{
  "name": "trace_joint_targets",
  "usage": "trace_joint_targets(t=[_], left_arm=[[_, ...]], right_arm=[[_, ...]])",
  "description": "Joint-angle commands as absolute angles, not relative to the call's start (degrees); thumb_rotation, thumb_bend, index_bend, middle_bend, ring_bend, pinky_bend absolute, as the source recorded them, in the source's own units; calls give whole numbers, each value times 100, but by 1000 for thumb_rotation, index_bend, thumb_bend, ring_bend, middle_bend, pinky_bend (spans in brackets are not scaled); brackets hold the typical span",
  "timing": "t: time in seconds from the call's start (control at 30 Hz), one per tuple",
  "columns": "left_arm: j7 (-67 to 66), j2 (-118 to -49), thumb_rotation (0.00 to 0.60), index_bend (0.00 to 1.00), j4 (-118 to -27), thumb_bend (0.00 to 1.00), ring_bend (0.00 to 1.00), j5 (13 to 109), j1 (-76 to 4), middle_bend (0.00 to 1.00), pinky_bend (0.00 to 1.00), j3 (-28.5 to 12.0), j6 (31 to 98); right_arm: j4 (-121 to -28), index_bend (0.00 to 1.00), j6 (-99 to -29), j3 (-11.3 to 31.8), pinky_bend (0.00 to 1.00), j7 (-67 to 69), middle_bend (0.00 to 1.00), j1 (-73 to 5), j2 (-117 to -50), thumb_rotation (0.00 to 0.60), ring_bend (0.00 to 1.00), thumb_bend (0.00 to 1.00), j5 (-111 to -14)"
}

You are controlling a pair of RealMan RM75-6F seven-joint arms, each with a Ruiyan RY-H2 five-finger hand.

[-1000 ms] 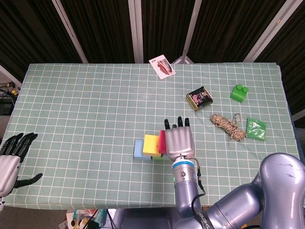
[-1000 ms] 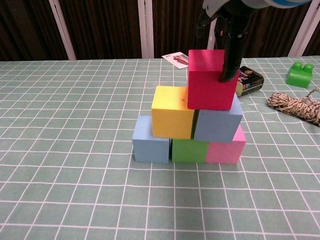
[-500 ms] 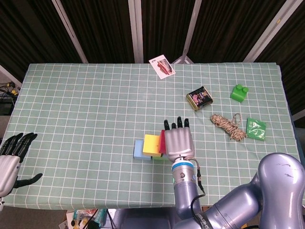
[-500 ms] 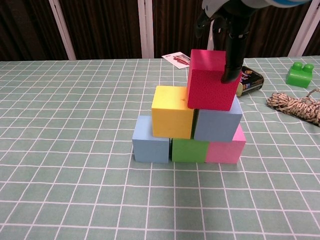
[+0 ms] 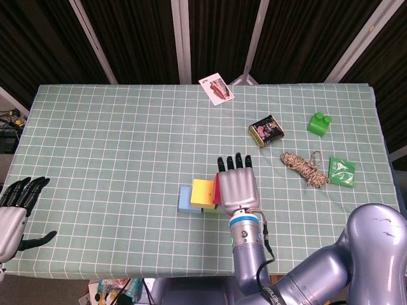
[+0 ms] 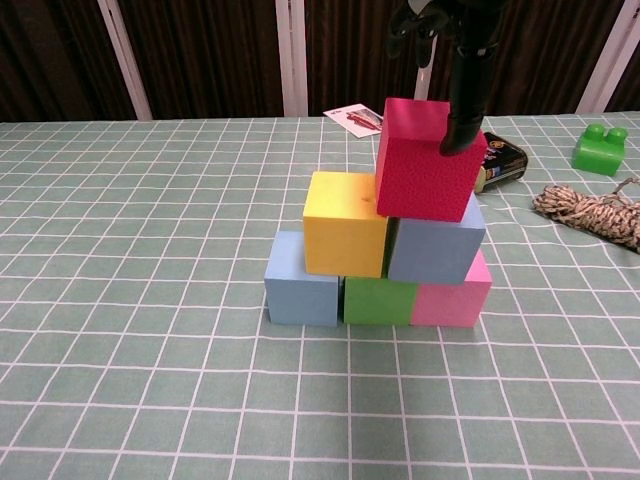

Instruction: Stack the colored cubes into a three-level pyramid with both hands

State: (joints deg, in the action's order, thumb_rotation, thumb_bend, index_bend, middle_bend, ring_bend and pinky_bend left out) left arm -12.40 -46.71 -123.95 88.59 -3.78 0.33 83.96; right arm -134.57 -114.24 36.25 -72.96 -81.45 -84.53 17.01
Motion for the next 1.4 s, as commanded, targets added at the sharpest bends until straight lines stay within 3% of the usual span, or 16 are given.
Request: trace_joint_targets(t=[0.03,0.3,0.67,1.0,1.2,1.4], left_arm=[[-1239,-4670,600,0,-12396,65,0,8859,-378,51,0,33,8395],[-1247,-4673,600,0,-12396,65,0,8878,-372,51,0,38,8403],[-1269,-4705,600,0,-12389,65,0,8920,-353,51,0,39,8445],[-1308,-5009,600,0,-12021,65,0,8905,-334,28,0,-3,8532],[-1350,-5332,600,0,-11558,65,0,8966,-256,0,0,-28,8729],[-1226,-5652,600,0,-10882,65,0,9097,-166,0,0,17,8890]], right_arm=[[-13473,0,-11441,3632,113,-7331,125,-8159,-8418,600,0,231,1676],[-13499,0,-11442,3552,72,-7474,108,-8112,-8174,600,0,224,1516],[-13486,0,-10855,2717,29,-7346,88,-7346,-7093,600,0,224,222],[-13236,0,-9293,1178,4,-5251,11,-5279,-5761,600,0,224,-2294],[-12881,0,-8737,202,0,-3954,0,-4184,-5584,600,0,220,-3921],[-12458,0,-8789,-584,0,-3114,0,-3313,-5774,600,0,220,-5365]])
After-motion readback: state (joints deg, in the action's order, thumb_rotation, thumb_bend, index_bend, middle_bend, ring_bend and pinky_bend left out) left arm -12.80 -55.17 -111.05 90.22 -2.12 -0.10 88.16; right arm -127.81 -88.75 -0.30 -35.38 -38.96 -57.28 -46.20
